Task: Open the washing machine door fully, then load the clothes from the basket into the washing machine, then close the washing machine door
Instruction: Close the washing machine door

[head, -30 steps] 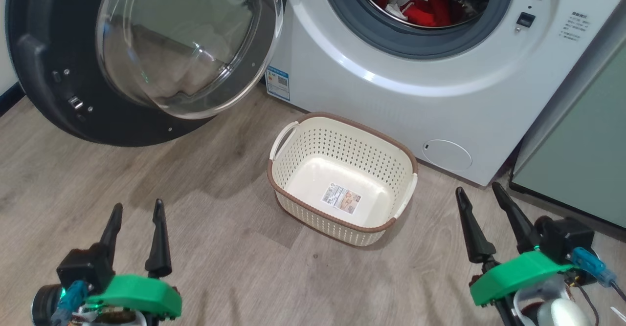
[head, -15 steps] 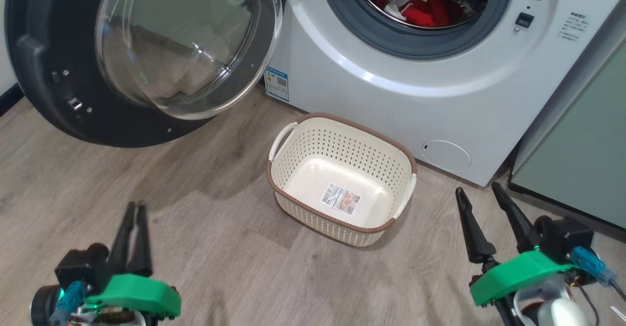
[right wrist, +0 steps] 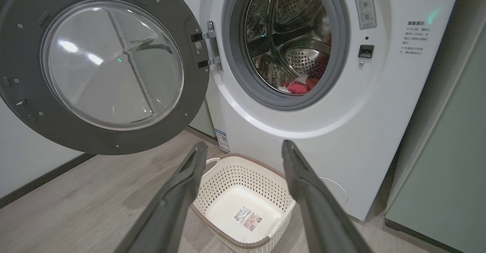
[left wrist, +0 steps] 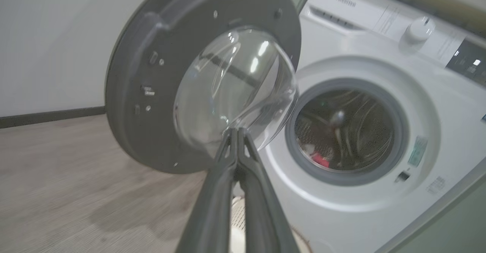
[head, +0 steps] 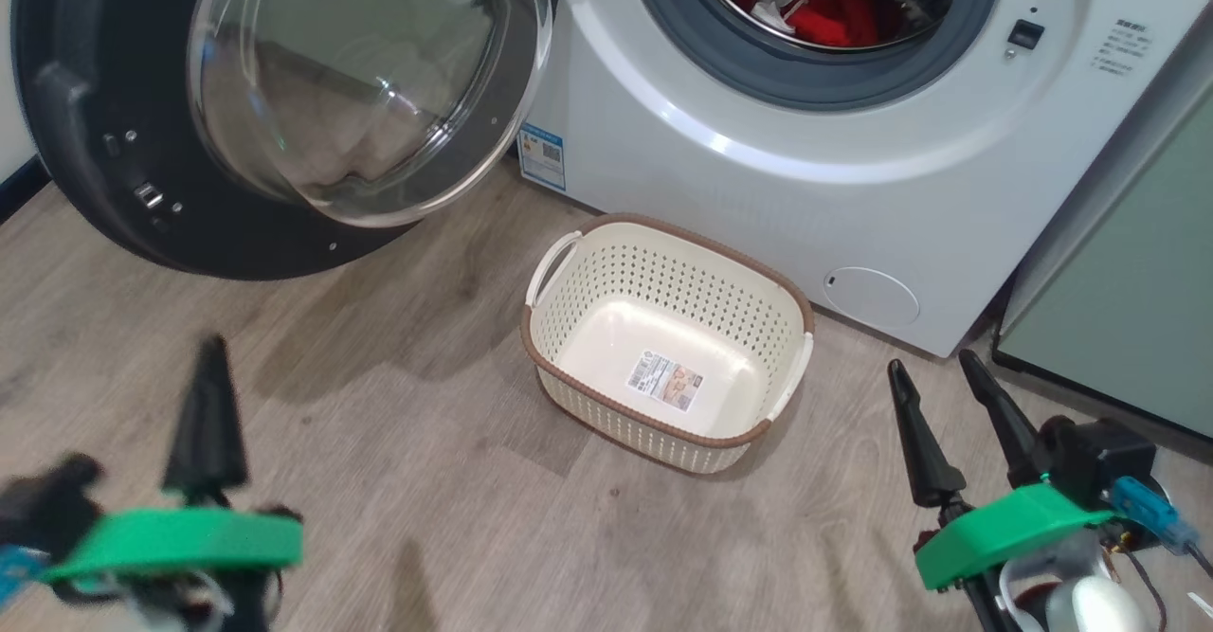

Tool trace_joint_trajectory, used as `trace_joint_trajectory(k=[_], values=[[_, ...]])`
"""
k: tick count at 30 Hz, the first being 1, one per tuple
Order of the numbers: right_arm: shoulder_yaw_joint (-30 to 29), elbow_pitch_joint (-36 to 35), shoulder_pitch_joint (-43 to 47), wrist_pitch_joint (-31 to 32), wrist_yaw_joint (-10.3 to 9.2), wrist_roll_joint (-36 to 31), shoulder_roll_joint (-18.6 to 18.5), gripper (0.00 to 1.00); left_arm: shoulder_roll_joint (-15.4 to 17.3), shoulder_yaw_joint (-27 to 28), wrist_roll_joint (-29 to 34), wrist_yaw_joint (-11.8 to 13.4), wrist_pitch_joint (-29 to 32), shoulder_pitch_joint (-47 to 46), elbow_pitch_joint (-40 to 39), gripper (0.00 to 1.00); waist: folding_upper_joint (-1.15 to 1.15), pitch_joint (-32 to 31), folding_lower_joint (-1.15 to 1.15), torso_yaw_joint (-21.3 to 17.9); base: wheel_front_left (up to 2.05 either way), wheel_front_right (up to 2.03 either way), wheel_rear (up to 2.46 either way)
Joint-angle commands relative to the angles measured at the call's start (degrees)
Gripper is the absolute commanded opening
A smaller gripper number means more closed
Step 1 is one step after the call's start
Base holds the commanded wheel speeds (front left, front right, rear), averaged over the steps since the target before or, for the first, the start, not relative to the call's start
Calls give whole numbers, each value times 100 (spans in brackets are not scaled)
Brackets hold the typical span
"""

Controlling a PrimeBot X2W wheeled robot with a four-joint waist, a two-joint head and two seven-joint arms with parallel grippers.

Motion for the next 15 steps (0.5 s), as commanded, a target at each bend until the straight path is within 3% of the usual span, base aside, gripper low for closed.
trace_joint_trajectory(k=[1,4,8,12,15], values=[[92,-221,-217,-18,0,-25,-33,100,14,326,-177,-100,-57,-456,-329,0,0,23,0,9,0,0,0],[75,-257,-239,-6,0,-37,-33,100,-6,760,-987,-408,-53,-770,-684,0,0,83,0,21,0,0,0],[75,-328,-293,24,0,-71,-33,100,255,1394,-1955,-612,152,-1357,-1019,0,0,207,0,1,0,0,0],[49,-432,-365,60,0,-119,-33,100,725,2035,-2895,-702,472,-2133,-844,0,0,370,0,-39,0,0,0],[70,-516,-443,106,0,-168,-33,100,1152,2445,-3504,-678,754,-2806,-230,0,0,510,0,-116,0,0,0]])
